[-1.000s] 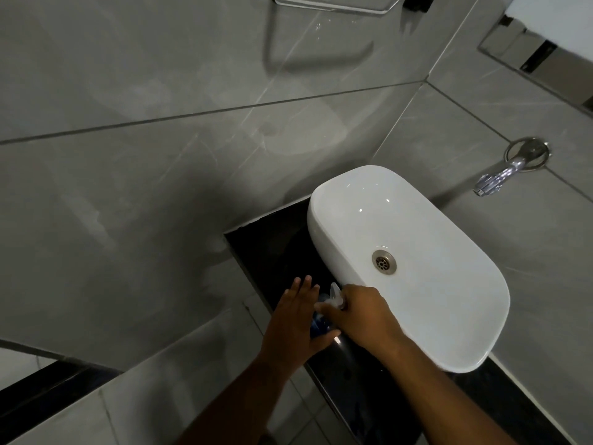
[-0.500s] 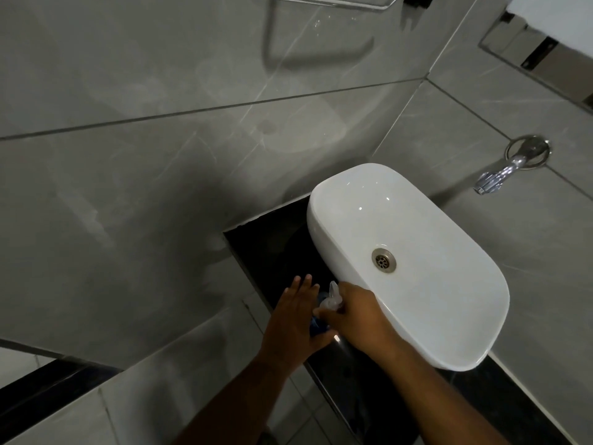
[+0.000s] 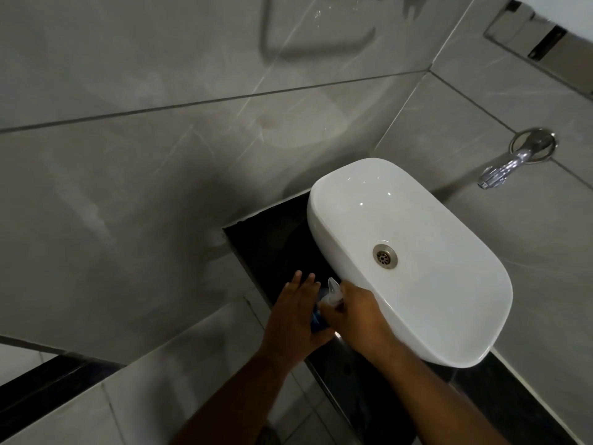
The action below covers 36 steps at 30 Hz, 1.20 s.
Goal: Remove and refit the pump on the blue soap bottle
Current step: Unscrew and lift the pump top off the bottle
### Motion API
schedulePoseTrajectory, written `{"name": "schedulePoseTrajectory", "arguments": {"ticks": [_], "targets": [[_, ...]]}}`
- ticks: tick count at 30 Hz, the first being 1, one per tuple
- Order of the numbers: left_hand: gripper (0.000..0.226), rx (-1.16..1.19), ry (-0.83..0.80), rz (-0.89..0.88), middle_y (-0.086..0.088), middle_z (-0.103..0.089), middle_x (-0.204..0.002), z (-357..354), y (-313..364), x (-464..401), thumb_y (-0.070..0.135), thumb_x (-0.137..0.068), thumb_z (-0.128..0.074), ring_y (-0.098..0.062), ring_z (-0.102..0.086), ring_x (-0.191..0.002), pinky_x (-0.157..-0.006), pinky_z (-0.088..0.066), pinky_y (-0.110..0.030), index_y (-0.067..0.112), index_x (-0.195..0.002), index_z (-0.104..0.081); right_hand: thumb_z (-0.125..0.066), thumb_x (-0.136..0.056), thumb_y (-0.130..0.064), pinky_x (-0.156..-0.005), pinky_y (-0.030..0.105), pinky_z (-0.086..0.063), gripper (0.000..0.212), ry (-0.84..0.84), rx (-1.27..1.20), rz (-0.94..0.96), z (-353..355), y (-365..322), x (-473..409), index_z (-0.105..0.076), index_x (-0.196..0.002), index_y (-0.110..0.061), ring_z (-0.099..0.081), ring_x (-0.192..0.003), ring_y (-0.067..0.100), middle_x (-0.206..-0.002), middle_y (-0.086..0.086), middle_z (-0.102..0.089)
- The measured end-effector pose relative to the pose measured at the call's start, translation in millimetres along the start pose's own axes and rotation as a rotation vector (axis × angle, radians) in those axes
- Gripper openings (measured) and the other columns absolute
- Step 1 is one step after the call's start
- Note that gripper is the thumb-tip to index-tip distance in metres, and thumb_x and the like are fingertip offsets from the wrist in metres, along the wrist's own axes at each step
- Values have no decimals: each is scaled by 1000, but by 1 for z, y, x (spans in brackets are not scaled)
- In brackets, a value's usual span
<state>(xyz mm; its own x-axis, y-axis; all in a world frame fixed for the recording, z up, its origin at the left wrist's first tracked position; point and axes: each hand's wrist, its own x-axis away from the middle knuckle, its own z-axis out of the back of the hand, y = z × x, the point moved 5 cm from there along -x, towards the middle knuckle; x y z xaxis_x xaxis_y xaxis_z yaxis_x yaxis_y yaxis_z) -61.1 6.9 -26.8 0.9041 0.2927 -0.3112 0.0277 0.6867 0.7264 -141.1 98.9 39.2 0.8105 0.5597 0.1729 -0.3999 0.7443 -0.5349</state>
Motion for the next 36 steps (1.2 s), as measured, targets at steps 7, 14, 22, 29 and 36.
{"name": "schedulePoseTrajectory", "arguments": {"ticks": [7,14,22,29,36], "targets": [[89,0,-17,63,-10,-37,-150,-6,-5,-3,64,-77,-57,-27,-16,-143,-113,-24,-51,10,-143,-32,-75,-77,-21,-56,25,-50,12,-161,-60,175,17,-11,-2,-64,-77,-15,-63,-70,16,-75,5,-66],[88,32,11,77,-11,-39,-148,-6,-6,1,62,-77,-58,-28,-16,-143,-112,-23,-52,13,-143,-29,-68,-84,-24,-59,33,-54,12,-202,23,181,15,-16,-2,-65,-81,-12,-64,-66,16,-75,4,-67],[87,39,6,54,-12,-41,-147,-6,-3,-6,59,-75,-62,-32,-17,-142,-111,-25,-57,9,-140,-36,-65,-86,-22,-70,43,-60,16,-42,6,-9,12,-15,2,-64,-91,-7,-69,-75,23,-85,11,-71],[87,26,-6,118,-8,-39,-149,-8,-3,-3,67,-76,-59,-26,-14,-144,-113,-24,-54,16,-142,-33,-74,-71,-47,-50,18,-45,25,-142,60,28,38,-23,2,-64,-87,-30,-62,-63,3,-70,-6,-64],[93,27,-5,143,-9,-42,-147,-8,-6,-5,67,-74,-63,-26,-18,-143,-112,-25,-54,14,-143,-30,-66,-87,-18,-68,24,-49,6,-267,224,170,45,-54,-6,-71,-85,-15,-62,-83,17,-95,5,-62]]}}
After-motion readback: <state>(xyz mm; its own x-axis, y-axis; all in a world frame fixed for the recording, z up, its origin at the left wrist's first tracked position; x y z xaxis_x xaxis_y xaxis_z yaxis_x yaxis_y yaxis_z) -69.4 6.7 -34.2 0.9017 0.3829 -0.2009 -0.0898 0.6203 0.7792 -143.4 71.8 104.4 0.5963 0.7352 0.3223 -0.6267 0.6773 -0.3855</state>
